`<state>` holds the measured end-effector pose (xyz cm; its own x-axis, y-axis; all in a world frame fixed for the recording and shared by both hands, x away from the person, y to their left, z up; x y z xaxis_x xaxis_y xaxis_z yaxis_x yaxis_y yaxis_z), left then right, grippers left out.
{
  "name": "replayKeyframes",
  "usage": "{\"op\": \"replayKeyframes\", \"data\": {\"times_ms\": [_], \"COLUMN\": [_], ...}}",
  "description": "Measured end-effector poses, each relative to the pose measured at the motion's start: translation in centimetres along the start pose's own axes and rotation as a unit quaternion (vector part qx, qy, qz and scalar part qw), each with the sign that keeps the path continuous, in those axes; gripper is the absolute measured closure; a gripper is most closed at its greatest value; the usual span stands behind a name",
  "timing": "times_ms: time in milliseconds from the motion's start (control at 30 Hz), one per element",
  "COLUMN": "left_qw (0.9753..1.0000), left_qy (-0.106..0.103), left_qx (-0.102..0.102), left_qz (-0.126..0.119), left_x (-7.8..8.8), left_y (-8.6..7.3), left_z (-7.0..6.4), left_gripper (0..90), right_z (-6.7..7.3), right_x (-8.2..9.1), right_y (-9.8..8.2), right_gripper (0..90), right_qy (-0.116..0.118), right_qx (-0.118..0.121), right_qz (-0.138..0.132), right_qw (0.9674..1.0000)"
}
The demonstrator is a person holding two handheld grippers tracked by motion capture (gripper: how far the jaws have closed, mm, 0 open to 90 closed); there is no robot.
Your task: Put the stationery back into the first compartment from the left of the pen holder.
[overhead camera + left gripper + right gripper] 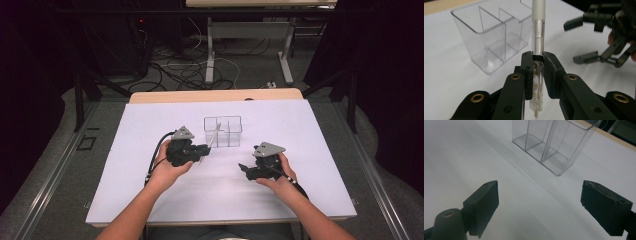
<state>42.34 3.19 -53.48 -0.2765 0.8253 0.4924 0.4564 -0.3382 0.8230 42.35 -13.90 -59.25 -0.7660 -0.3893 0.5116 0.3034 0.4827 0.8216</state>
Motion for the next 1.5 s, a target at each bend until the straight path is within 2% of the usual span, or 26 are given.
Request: {"op": "replayKeyframes", "data": {"times_ms": [167,300,433,467,500,533,567,633,700,767,800,833,867,900,1100,1233,1267,1333,1500], "left_qw": [0.9991,0.9963,0.992,0.9917,0.9903,0.9903,0.9896,0.9878,0.9866,0.9866,0.9856,0.9865,0.9862,0.9859,0.9844,0.9838,0.984,0.9836,0.9849], "left_qy": [0.012,0.024,0.047,0.05,0.055,0.056,0.058,0.065,0.069,0.07,0.073,0.074,0.076,0.078,0.089,0.095,0.097,0.101,0.106], "left_qx": [0.001,0.01,0.017,0.018,0.02,0.018,0.016,0.014,0.011,0.012,0.012,0.012,0.013,0.012,0.016,0.02,0.021,0.021,0.025], "left_qz": [-0.041,-0.082,-0.116,-0.117,-0.126,-0.126,-0.13,-0.141,-0.147,-0.147,-0.152,-0.146,-0.147,-0.147,-0.151,-0.151,-0.148,-0.148,-0.135], "left_x": [0.2,0.3,0.3,0.2,0.1,0.0,0.0,-0.2,-0.4,-0.6,-0.7,-0.8,-1.0,-1.2,-1.9,-2.5,-2.7,-3.0,-3.7], "left_y": [2.1,3.6,4.6,4.8,5.0,5.2,5.4,5.9,6.4,6.7,6.9,7.0,7.1,7.2,7.7,7.6,7.6,7.5,7.0], "left_z": [0.8,1.6,2.7,2.9,3.1,3.2,3.4,3.5,3.7,3.8,4.0,4.2,4.3,4.5,5.4,5.9,6.1,6.4,6.9], "left_gripper": [79.2,79.2,79.2,79.2,79.2,79.2,79.3,79.2,79.3,79.3,79.3,79.3,79.3,79.3,79.3,79.3,79.3,79.3,79.3], "right_z": [-0.6,-0.8,-0.9,-0.9,-1.0,-1.0,-0.9,-0.9,-0.7,-0.8,-0.9,-0.9,-0.9,-0.9,-0.8,-0.7,-0.6,-0.7,-0.5], "right_x": [-0.1,-0.4,-0.4,-0.4,-0.4,-0.5,-0.7,-0.4,-0.6,-0.6,-0.6,-0.7,-0.6,-0.7,-0.8,-0.7,-0.8,-0.9,-0.9], "right_y": [-0.5,-0.9,-1.1,-1.1,-1.1,-1.2,-1.0,-1.5,-1.4,-1.5,-1.6,-1.6,-1.7,-1.6,-1.7,-2.0,-1.9,-2.0,-2.1], "right_gripper": [11.3,6.3,2.6,2.1,1.7,1.6,1.5,1.4,1.4,1.4,1.4,1.4,1.5,1.4,1.6,2.3,2.4,2.6,2.9], "right_qy": [0.008,0.013,0.012,0.013,0.012,0.009,0.008,0.011,0.012,0.011,0.01,0.009,0.01,0.008,0.011,0.016,0.016,0.016,0.018], "right_qx": [-0.057,-0.081,-0.089,-0.093,-0.092,-0.093,-0.1,-0.093,-0.098,-0.087,-0.087,-0.086,-0.087,-0.088,-0.097,-0.096,-0.099,-0.095,-0.095], "right_qz": [0.02,0.036,0.038,0.039,0.038,0.037,0.025,0.05,0.043,0.043,0.049,0.047,0.054,0.047,0.047,0.064,0.055,0.056,0.061], "right_qw": [0.9982,0.996,0.9952,0.9949,0.9949,0.995,0.9947,0.9944,0.9942,0.9952,0.995,0.9952,0.9947,0.9949,0.9941,0.9932,0.9934,0.9937,0.9934]}}
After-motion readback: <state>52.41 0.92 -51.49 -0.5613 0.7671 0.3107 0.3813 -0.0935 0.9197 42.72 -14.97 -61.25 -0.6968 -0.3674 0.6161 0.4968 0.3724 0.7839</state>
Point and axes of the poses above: each handheld gripper's, and its own axes: x roughly backward along the jaws, y roughly out of its top, z roughly to its left, the point moved 10 cm from there along -x, roughly forward along the jaws, and after that the axes turned 11 degrees about -y, right-handed, at the moved point
